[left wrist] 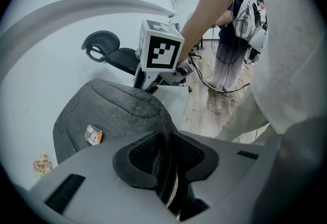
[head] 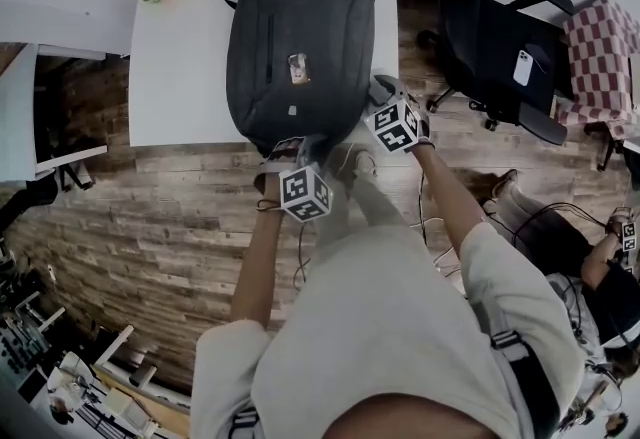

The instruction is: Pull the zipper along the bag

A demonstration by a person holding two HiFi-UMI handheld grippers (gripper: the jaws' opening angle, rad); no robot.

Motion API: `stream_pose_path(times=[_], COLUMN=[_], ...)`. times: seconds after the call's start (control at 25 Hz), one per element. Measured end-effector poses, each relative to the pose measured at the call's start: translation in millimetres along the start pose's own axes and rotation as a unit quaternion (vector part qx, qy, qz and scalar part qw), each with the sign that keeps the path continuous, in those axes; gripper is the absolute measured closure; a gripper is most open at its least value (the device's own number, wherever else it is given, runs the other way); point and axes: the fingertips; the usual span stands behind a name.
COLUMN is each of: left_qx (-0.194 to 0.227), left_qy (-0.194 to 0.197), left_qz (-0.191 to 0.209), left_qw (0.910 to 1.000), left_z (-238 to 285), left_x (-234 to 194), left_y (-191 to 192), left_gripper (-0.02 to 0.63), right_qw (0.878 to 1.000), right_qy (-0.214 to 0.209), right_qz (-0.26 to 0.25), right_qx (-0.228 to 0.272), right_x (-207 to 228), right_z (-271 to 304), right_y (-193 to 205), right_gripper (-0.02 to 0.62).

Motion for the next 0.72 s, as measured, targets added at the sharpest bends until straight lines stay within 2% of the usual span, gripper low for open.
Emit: stream_pose_path(times=[0.4,0.72], left_qx=[0.002,0.003], left_qy=[0.005,0.005], left_qz=[0.001,-0.006], left_qw=[1.0,1.0], left_z=[0.3,0.7], left_x=[-2.1,-2.3], left_y=[2.6,2.3], left_gripper=[0.505,0.505], right_qw=[0.999,0.999], right_qy=[0.009,-0.014], right_qz=[-0.035,-0.049], right_qx=[0.006,-0.013], right_x=[1.8,0.2], right_z=[1.0,-1.5], right_y=[-9.3,-6.0], right_gripper=[0.571,0.574])
Point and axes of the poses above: the fingertips, and each gripper's own axes: z forward along the fingers, x to its right, y out of its underside
